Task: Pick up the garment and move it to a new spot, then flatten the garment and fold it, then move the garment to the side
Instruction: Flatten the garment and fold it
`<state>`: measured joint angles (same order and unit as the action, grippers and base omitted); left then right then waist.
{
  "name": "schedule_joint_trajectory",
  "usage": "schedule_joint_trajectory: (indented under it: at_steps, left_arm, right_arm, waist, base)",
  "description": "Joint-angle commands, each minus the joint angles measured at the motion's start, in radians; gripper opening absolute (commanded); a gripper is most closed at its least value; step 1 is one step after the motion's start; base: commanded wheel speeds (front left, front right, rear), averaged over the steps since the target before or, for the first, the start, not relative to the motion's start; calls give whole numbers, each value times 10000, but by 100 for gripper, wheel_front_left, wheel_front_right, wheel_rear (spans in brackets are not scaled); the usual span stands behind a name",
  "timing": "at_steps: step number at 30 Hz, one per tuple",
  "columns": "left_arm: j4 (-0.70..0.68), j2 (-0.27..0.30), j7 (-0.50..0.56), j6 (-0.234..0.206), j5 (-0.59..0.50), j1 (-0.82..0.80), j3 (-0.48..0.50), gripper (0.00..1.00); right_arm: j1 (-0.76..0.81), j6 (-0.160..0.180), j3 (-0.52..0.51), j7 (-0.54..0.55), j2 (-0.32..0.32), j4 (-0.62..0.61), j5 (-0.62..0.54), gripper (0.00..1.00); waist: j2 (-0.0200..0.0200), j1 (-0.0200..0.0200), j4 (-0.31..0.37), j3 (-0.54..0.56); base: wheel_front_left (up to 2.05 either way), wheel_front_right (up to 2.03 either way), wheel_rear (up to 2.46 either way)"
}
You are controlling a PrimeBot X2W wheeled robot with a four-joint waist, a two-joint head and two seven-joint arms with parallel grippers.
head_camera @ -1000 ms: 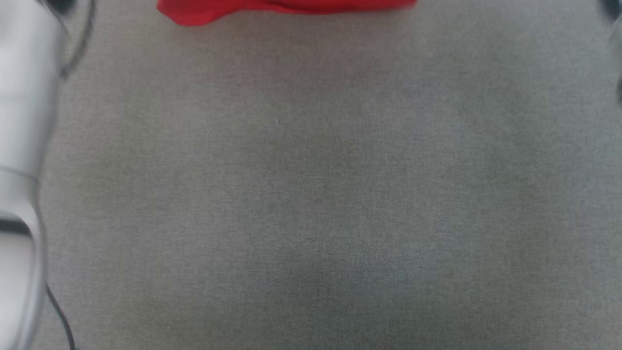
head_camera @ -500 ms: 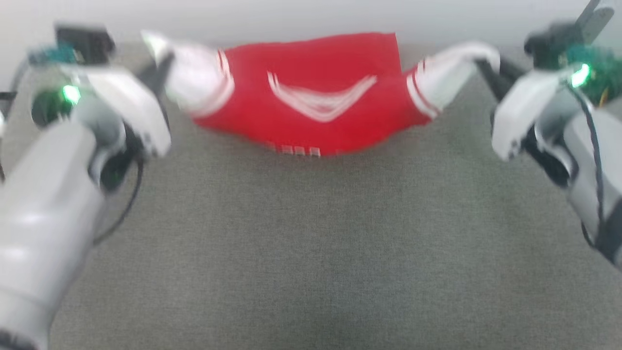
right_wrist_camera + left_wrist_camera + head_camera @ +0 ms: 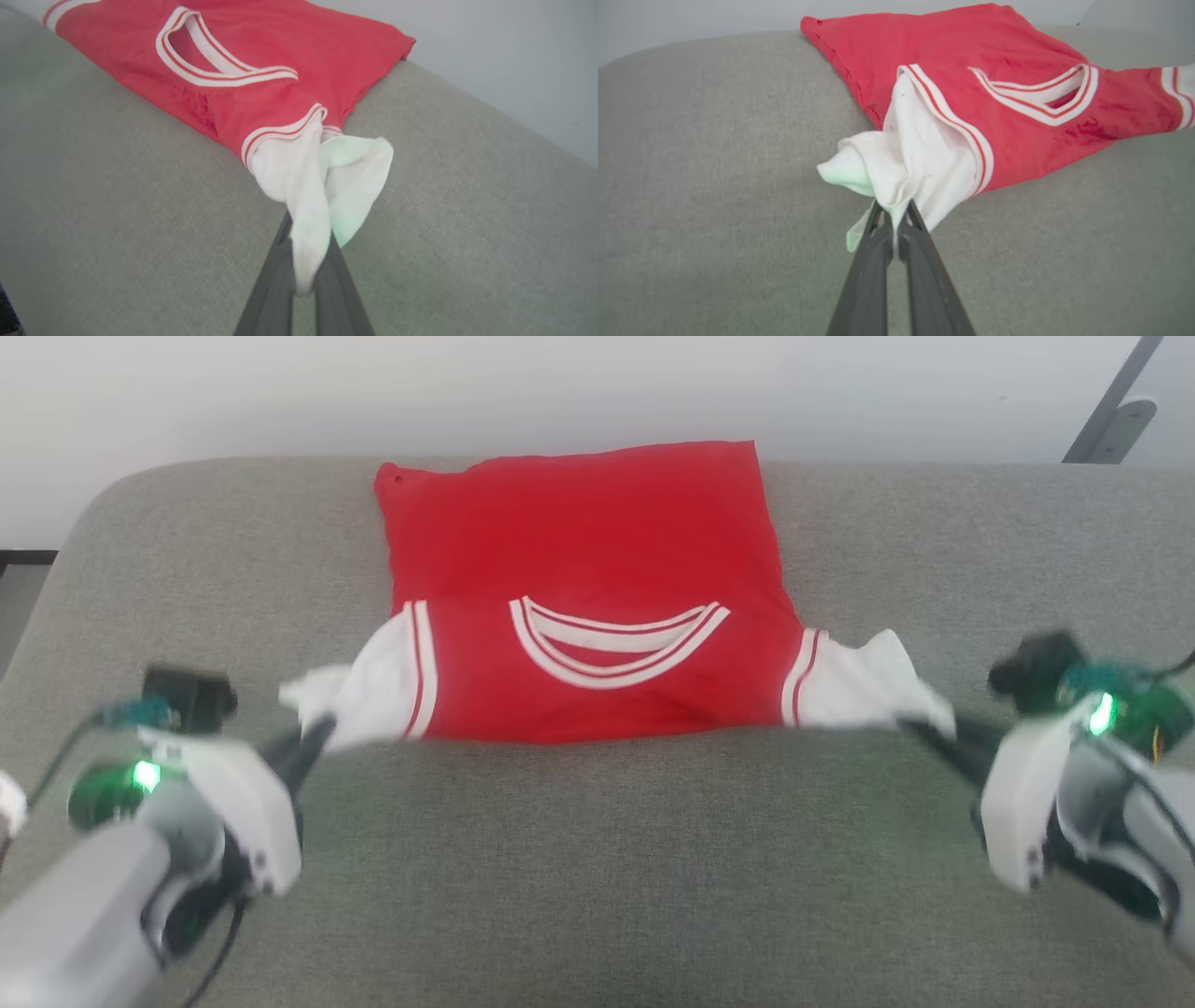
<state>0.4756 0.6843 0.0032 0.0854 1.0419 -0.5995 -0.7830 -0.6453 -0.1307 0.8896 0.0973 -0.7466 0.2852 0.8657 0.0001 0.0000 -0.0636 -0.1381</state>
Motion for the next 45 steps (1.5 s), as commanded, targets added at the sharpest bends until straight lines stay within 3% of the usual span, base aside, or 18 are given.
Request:
schedule_joint_trajectory:
  at_steps: [1, 9, 16, 21, 27, 28, 29, 39, 45]
  left_arm:
    - [-288, 245, 129, -197, 8, 480, -97, 0]
    - [-1795, 1208, 663, -1015, 109, 1992, -408, 0]
    - [-2660, 1878, 1308, -1887, 95, 2890, -737, 0]
    - [-2971, 2027, 1402, -2356, 170, 3308, -808, 0]
    - [-3085, 1915, 1082, -2891, 476, 3744, -610, 0]
    - [-3093, 1867, 994, -2969, 501, 3757, -560, 0]
    - [-3096, 1806, 895, -3030, 559, 3767, -489, 0]
    - [-3235, 1513, 552, -3220, 588, 3781, -349, 0]
    - [-3365, 1275, 432, -3274, 517, 3418, -253, 0]
  right_arm:
    - [412, -1, 64, 290, -297, -459, 180, 0]
    - [1915, -1, -92, 1650, -1327, -2046, 1297, 0]
    - [2953, -1, -43, 2906, -1894, -2729, 2090, 0]
    - [3436, -1, -195, 3313, -1983, -2821, 2461, 0]
    - [3951, -1, -702, 3506, -1651, -2445, 2479, 0]
    - [3990, -1, -797, 3539, -1586, -2328, 2371, 38]
    - [4064, 0, -899, 3592, -1475, -2218, 2356, 100]
    - [4064, -3, -2874, 4054, -895, -2767, 1927, 100]
    - [2913, -1, -4607, 3754, -78, -3127, 443, 100]
  waist:
    - [-1, 0, 24, -8]
    - [-1, 0, 171, -152]
    - [-1, 0, 265, -227]
    - [-1, 0, 312, -248]
    - [-1, 0, 342, -248]
    - [-1, 0, 338, -245]
    - [-1, 0, 335, -244]
    - [-1, 0, 234, -296]
    - [-1, 0, -29, -663]
  base:
    - [0, 0, 0]
    - [0, 0, 0]
    - [0, 0, 0]
    - [0, 0, 0]
    - [0, 0, 0]
    - [0, 0, 0]
    - [0, 0, 0]
    - [0, 0, 0]
    - [0, 0, 0]
